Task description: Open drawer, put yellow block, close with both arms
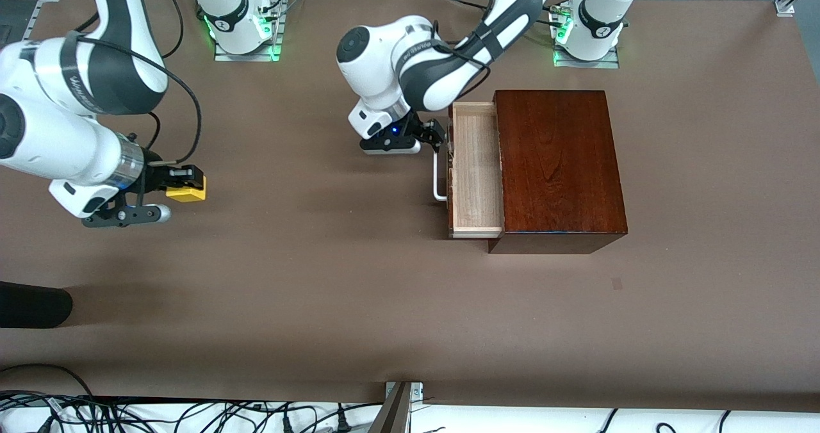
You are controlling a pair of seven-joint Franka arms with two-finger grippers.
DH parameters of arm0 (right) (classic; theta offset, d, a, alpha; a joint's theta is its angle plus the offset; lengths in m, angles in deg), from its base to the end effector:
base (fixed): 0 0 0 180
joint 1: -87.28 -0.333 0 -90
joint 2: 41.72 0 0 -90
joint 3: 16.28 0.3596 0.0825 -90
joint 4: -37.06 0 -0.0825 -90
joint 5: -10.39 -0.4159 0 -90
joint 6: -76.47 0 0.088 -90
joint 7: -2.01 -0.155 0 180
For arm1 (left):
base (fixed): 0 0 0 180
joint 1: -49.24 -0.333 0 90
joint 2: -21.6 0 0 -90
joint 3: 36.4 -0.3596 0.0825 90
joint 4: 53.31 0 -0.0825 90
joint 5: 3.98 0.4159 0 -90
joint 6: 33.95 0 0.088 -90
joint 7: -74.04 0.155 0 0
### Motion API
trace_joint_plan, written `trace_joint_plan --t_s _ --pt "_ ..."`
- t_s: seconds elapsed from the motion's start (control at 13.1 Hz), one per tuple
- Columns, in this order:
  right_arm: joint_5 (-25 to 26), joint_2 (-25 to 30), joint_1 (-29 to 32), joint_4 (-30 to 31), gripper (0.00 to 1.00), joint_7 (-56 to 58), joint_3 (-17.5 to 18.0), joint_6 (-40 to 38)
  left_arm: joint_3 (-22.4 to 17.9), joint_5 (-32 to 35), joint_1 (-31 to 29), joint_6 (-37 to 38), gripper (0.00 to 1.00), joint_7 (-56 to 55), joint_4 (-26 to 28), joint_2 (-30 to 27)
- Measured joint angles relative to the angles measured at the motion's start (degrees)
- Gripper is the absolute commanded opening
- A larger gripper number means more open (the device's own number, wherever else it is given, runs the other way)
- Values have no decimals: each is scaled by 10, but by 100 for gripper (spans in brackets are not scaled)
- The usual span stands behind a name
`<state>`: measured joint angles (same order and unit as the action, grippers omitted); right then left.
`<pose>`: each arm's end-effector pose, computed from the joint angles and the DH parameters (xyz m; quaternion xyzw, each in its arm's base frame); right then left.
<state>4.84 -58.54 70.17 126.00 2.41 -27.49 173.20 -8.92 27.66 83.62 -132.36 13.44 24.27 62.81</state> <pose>0.6614 0.0948 0.4561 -0.9958 -0.0474 0.0766 0.0155 0.4706 -0.5804 0.2860 -0.9837 0.0587 -0.0269 0.1678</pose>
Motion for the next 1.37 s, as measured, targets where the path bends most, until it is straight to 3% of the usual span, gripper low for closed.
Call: trace_joint_plan --t_s 0.3,0.53,0.91,1.07,1.37 --pt "0 0 0 -6 4 4 -4 -6 0 22 0 68 100 16 -30 -5" --pt "0 0 0 -6 4 5 -4 -7 -1 23 -8 160 100 75 -56 -49" --pt "0 0 -2 -6 4 6 -1 -7 -3 16 -101 209 100 248 -61 -134" --pt "-1 0 -3 -6 4 7 11 -7 -4 -35 -154 218 100 297 -61 -152" --pt "-1 0 -6 -6 4 6 81 -7 -3 -172 -300 222 100 398 -61 -207"
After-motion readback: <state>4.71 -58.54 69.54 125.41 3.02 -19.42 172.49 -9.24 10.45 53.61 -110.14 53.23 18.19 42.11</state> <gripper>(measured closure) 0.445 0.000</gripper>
